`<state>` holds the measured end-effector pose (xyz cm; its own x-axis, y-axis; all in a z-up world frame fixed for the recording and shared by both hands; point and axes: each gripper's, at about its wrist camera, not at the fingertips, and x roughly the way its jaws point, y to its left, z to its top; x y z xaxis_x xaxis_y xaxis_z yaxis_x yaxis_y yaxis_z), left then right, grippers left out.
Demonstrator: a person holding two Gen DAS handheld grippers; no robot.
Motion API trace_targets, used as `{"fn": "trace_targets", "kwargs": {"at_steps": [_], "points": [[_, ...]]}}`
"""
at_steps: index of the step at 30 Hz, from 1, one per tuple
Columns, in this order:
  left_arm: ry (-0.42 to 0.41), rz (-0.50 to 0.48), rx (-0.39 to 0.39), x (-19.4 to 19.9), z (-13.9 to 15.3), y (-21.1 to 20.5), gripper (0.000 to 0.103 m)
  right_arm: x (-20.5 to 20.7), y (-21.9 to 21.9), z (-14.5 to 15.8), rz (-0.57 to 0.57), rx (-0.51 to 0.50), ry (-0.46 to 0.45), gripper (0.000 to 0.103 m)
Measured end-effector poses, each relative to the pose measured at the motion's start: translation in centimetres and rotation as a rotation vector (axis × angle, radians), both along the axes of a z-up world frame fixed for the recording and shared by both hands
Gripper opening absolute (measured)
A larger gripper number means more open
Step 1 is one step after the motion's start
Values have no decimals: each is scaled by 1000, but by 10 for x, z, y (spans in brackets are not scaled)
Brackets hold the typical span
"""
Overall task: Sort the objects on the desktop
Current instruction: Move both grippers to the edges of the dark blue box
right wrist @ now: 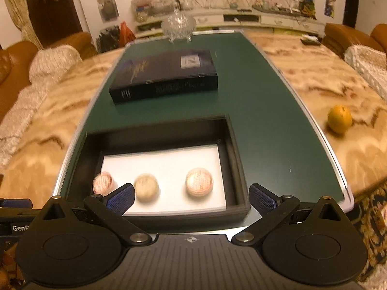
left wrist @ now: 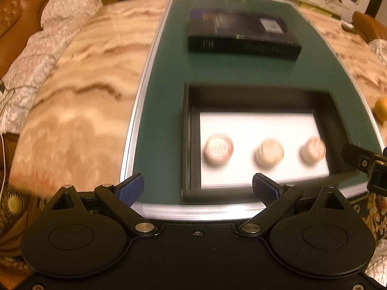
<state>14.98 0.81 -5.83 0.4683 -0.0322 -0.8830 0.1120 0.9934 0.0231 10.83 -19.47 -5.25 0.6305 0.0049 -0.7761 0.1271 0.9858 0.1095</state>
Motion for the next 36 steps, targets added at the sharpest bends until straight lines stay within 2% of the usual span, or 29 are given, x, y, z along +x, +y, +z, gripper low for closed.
{"fn": "trace_targets", "kwargs": {"at_steps": [9, 16, 25, 36], "points": [[-74, 14, 30, 68, 16, -7, 98, 53, -10, 16, 148, -145, -71, 103], [-86, 10, 33, 125, 9, -11, 98, 111, -22, 14, 121, -184, -22, 103], [-108, 26, 19, 195, -6, -11, 98, 187, -51, 3, 127, -24, -75, 103], [-84, 33, -10, 263, -37, -12, 98, 271, -64, -33, 121, -53, -23, 103]]}}
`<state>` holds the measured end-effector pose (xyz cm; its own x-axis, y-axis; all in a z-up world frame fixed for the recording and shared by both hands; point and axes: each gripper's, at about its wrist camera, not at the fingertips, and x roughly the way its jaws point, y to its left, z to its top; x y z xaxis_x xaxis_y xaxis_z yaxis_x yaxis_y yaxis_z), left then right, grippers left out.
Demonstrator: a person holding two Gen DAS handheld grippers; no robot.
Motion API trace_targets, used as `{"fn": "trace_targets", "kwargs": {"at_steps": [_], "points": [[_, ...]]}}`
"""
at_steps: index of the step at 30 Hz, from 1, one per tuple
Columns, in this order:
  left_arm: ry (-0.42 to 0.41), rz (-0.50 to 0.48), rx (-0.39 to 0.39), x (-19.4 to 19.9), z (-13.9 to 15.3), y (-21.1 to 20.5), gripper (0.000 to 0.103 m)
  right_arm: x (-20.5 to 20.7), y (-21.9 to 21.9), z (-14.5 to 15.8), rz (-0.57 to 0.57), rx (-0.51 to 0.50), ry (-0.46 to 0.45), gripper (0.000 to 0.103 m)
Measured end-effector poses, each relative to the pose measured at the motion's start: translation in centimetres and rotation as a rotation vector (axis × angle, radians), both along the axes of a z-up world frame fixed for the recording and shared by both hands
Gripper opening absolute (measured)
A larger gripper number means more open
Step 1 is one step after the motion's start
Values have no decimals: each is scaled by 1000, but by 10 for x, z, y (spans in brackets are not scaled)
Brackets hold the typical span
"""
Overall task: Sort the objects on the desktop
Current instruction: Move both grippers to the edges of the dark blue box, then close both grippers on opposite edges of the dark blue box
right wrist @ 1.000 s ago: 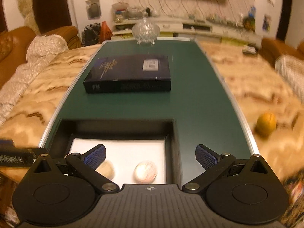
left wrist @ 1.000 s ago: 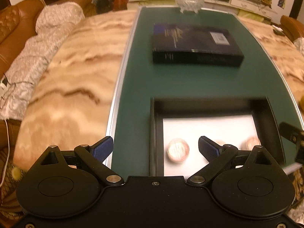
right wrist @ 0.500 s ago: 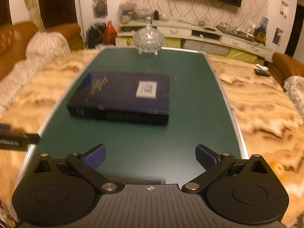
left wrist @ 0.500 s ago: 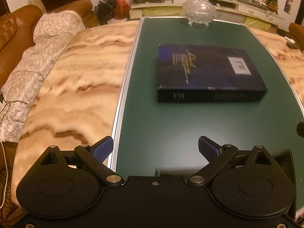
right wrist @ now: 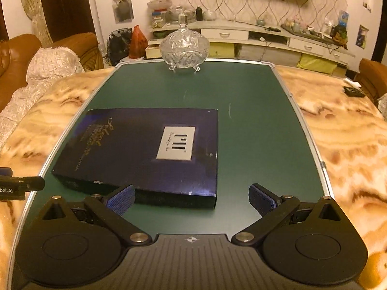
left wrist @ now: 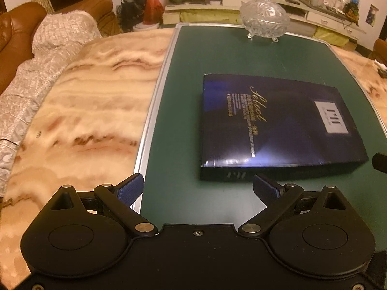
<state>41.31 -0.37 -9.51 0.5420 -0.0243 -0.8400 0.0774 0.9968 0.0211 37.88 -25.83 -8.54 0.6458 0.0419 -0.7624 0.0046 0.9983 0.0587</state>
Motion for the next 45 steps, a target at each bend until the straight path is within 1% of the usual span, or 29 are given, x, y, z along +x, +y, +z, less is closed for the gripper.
{"fn": "trace_targets", "kwargs": {"at_steps": [6, 9, 16, 19, 21, 23, 31, 34, 39, 45], "points": [[25, -8, -52, 29, -10, 3, 98, 28, -11, -22, -6, 80, 24, 102], [31, -11, -73, 45, -14, 4, 98, 42, -17, -30, -20, 114, 36, 96], [57, -37, -101, 73, -26, 0, 98, 67, -29, -40, -43, 163, 47, 94], [65, -52, -118, 79, -30, -1, 98, 73, -32, -41, -40, 182, 49, 93], [72, -63, -127, 82, -33, -2, 95, 77, -35, -44, -39, 196, 61, 90], [73, -72, -131, 85, -35, -3, 94, 82, -39, -48, -39, 226, 82, 83], [86, -85, -190, 96, -41, 0, 93, 91, -49, -60, -37, 301, 104, 81], [94, -95, -217, 99, -43, 1, 88, 95, -50, -63, -35, 327, 105, 80], [113, -114, -260, 105, -46, 2, 81, 97, -51, -65, -29, 335, 97, 81], [118, -126, -280, 107, -49, 2, 82, 97, -50, -68, -31, 341, 91, 81]]}}
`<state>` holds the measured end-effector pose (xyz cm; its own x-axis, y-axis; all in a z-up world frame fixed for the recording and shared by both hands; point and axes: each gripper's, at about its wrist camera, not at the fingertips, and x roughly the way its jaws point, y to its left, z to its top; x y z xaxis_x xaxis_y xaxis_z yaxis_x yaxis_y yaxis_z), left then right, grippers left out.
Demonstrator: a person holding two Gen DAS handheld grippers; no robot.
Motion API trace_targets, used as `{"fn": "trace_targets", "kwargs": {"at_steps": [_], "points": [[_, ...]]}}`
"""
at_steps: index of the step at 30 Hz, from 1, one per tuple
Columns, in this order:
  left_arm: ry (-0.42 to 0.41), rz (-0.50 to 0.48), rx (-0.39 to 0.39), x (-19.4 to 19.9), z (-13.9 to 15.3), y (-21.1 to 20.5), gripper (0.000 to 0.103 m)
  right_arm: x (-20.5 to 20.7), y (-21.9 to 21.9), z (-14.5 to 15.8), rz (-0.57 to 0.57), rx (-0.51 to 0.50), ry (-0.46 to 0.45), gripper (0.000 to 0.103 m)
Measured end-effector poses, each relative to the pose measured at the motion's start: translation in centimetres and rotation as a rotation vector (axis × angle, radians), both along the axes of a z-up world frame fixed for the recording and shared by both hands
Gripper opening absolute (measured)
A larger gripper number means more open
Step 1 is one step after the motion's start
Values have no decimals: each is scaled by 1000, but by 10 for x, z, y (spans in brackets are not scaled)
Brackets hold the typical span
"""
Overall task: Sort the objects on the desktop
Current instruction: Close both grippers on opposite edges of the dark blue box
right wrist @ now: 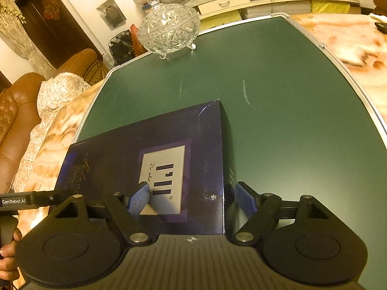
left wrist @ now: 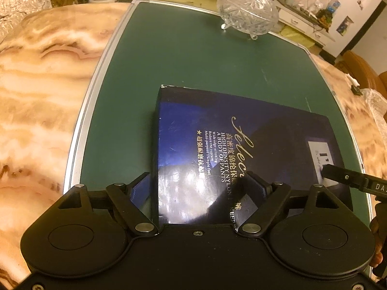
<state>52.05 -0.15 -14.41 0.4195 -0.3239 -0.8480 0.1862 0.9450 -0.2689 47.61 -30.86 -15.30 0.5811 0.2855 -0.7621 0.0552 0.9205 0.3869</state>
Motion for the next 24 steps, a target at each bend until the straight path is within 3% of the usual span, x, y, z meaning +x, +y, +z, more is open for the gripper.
{"fn": "trace_targets", "kwargs": {"at_steps": [24], "points": [[-8, -43, 80, -23, 22, -9, 76, -16, 7, 14, 2, -11, -8, 76]]}}
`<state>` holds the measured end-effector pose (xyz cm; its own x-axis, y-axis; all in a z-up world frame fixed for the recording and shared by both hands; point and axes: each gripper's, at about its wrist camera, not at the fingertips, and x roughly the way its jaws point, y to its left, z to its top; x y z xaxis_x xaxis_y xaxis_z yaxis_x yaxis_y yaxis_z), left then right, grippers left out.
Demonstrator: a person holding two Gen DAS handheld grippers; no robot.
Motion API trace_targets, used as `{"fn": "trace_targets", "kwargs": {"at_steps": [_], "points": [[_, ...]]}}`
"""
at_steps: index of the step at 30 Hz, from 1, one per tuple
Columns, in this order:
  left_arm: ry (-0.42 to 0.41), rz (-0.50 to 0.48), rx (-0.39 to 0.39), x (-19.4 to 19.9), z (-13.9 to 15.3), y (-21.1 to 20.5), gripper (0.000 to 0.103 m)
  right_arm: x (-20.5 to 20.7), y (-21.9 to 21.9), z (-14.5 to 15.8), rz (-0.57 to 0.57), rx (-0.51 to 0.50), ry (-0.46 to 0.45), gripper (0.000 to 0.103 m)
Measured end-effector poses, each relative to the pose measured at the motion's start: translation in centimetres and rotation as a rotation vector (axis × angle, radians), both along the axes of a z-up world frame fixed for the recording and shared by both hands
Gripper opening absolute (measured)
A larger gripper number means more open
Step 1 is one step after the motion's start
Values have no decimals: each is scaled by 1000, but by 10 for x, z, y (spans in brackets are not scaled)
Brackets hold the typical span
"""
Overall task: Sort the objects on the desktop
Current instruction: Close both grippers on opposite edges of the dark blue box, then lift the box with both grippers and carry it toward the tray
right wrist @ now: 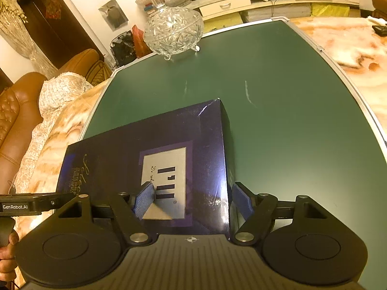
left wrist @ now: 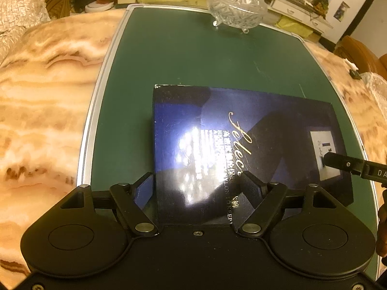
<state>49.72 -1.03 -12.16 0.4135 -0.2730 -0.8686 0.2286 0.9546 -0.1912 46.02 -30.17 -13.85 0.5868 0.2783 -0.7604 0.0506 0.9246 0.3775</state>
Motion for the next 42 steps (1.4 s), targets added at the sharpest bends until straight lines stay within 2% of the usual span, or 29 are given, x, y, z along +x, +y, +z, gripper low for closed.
{"fn": "trace_targets", "kwargs": {"at_steps": [18, 31, 42], "points": [[-39, -9, 10, -50, 51, 4, 76, -44, 5, 46, -7, -2, -14, 76], [-59, -13, 17, -127, 85, 11, 76, -120, 17, 91, -12, -36, -27, 75], [-76, -16, 49, -206, 103, 16, 76, -200, 22, 104, -23, -20, -29, 75]]}}
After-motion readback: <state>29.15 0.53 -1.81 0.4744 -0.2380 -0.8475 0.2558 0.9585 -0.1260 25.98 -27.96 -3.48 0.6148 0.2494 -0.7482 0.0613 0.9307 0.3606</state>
